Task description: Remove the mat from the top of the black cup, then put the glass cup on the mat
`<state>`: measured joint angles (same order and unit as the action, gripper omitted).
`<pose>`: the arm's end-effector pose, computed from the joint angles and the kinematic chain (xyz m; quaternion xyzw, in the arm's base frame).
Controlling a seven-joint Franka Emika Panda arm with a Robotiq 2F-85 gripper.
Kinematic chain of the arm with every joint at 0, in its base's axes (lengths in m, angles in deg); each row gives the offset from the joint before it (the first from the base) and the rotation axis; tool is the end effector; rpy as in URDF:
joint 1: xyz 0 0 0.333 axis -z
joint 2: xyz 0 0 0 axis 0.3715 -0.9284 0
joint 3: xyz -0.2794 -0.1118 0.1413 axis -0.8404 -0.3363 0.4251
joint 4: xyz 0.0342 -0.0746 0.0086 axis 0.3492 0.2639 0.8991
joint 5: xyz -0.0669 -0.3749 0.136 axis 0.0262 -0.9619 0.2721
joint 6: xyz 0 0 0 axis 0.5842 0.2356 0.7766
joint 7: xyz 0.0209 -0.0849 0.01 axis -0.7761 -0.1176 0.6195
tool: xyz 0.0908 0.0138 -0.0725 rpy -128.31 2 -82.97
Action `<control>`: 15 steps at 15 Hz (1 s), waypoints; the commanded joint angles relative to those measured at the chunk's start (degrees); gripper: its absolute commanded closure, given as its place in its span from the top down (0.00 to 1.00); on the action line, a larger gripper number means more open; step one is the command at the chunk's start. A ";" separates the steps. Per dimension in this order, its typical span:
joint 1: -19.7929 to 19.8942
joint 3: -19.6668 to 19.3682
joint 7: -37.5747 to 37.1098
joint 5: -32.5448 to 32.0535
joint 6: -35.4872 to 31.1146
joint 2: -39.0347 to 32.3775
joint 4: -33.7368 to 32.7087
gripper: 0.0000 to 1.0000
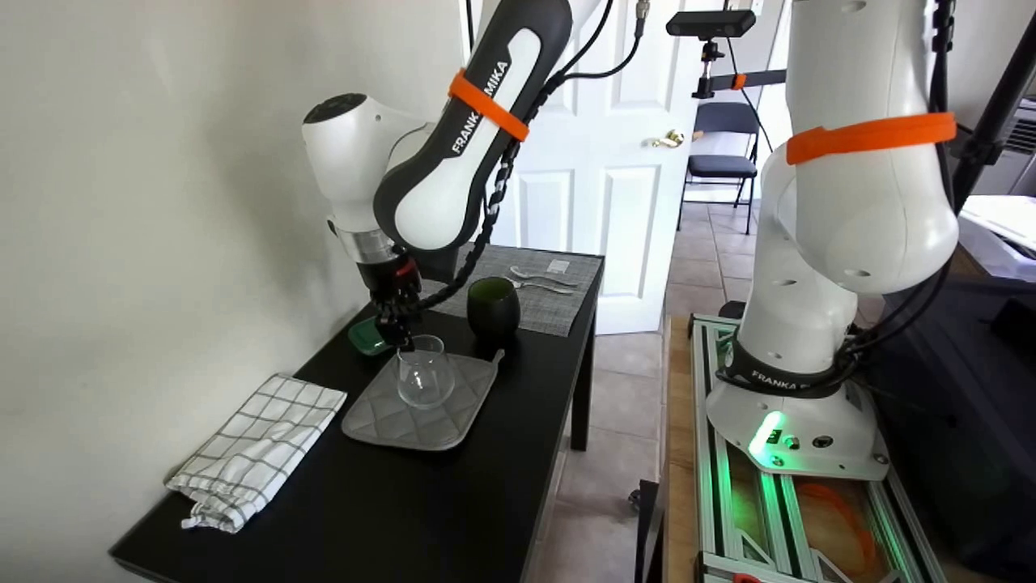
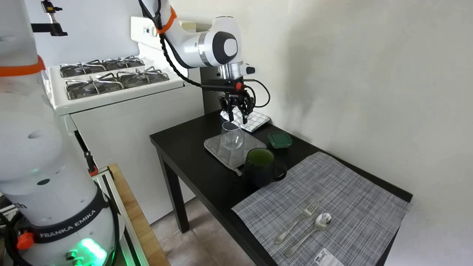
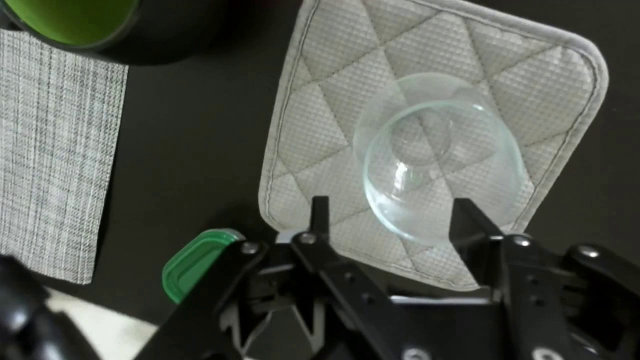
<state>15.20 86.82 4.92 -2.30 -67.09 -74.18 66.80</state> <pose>0.5274 0.0926 0.2732 0.9838 0.1547 0.0172 0.0886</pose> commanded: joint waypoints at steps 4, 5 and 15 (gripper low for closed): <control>-0.22 1.47 0.41 5.79 6.25 9.05 -0.62 1.00; -0.11 1.69 1.06 8.18 7.68 10.09 -1.10 1.00; 0.44 2.00 -1.42 13.17 16.78 13.45 -4.84 1.00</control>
<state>15.21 88.38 3.46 10.82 -50.47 -60.73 62.08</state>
